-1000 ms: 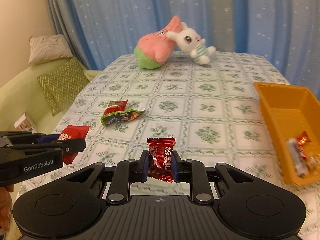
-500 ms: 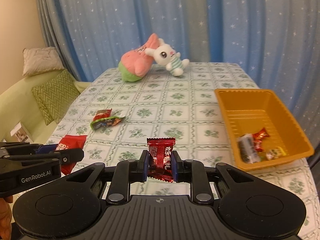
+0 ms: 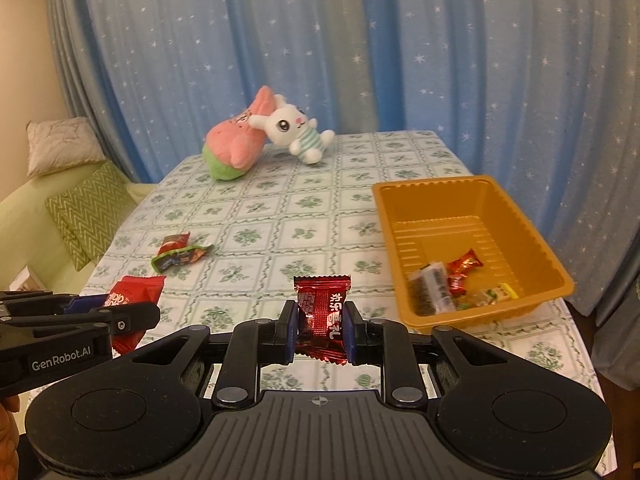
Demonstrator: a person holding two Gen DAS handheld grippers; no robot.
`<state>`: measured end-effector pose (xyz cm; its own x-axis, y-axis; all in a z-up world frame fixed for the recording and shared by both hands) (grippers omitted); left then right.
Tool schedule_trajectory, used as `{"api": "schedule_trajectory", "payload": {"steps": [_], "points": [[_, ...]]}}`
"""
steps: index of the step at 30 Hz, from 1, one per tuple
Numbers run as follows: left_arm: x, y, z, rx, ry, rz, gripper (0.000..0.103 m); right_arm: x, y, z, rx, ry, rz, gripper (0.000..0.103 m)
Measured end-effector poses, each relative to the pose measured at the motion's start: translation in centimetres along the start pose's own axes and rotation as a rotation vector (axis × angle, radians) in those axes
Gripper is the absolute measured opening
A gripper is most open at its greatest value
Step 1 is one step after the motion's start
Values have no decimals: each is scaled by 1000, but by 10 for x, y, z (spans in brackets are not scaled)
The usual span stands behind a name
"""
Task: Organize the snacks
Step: 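Carry the red cake and red candy toward the orange tray, then lower the red cake into the tray and open the left tool while the right holds its candy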
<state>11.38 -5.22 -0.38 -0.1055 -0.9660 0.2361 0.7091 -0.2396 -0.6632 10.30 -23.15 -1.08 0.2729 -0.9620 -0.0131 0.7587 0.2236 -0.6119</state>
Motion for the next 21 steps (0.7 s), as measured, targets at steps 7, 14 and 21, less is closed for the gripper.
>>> {"api": "schedule_trajectory", "payload": {"steps": [7,14,21], "points": [[19,6,-2,-12,14,-21,24,16,-6,-6,1,24,-15,23],[38,19,-2,-28,19,-50,24,38,-9,-10,3,48,-43,23],[65,36,2,-45,33,-91,24,67,-8,-12,-1,73,-79,23]]}}
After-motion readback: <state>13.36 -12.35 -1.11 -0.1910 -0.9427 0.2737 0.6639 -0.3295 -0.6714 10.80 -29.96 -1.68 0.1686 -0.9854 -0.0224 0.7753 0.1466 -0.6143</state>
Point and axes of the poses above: each gripper's, at about its wrist camera, not at the fingertips, and y roughly the way its jaws point, x to its right, z to its top, the point moved 1 cm from there along y, roughly the way its jaws point, and after that the axes turned 14 degrees about -y, right-handed, at the moved point
